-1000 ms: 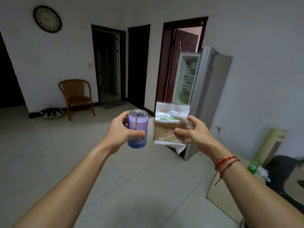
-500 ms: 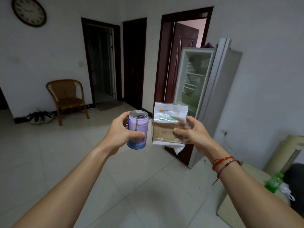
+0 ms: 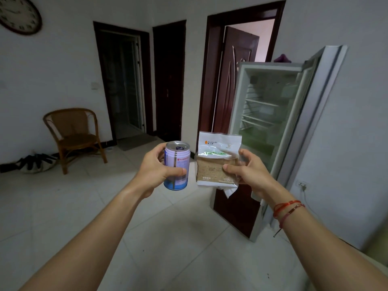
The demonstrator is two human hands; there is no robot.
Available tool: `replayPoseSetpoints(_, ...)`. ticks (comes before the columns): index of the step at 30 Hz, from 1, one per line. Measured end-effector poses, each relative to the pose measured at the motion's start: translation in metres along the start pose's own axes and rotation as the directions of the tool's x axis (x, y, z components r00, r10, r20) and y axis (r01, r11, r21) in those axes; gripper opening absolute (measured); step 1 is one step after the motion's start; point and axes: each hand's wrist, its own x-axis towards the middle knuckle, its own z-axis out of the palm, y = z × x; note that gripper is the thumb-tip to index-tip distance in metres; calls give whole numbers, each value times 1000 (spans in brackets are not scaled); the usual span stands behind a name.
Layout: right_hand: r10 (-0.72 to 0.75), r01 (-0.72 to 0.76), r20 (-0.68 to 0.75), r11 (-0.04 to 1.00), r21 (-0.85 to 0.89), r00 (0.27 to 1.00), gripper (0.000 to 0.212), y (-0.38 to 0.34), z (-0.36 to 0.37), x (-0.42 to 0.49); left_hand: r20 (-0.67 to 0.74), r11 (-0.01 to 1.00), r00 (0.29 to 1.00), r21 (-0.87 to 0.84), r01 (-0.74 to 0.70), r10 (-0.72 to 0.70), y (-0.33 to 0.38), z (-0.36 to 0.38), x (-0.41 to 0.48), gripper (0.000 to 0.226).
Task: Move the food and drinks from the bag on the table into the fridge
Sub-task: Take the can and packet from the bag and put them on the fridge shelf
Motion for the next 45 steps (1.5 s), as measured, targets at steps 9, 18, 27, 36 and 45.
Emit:
replayPoseSetpoints(9,27,-26,-50,999,22,998,54,26,0,128,48,1000,999,-8,3,-2,-49,9,134,68)
replayPoseSetpoints(18,21,-24,-164,1000,-15,986,53,33,16,283,164,999,987,-52,2,6,-106,-2,314,68)
replayPoseSetpoints(27,0,-13,-301,999,-39,953,50,31,-10,383,332,992,942,-126,-17,58,-138,28,460,61)
replayPoseSetpoints(36,29,-13,-475,999,36,879,51,61,-86,453,449,978,888,-207,-5,99,-165,111,568,68)
replayPoseSetpoints(45,20,23,-600,998,64,799,51,76,-169,542,496,959,848,-278,-48,186,-156,217,696,63)
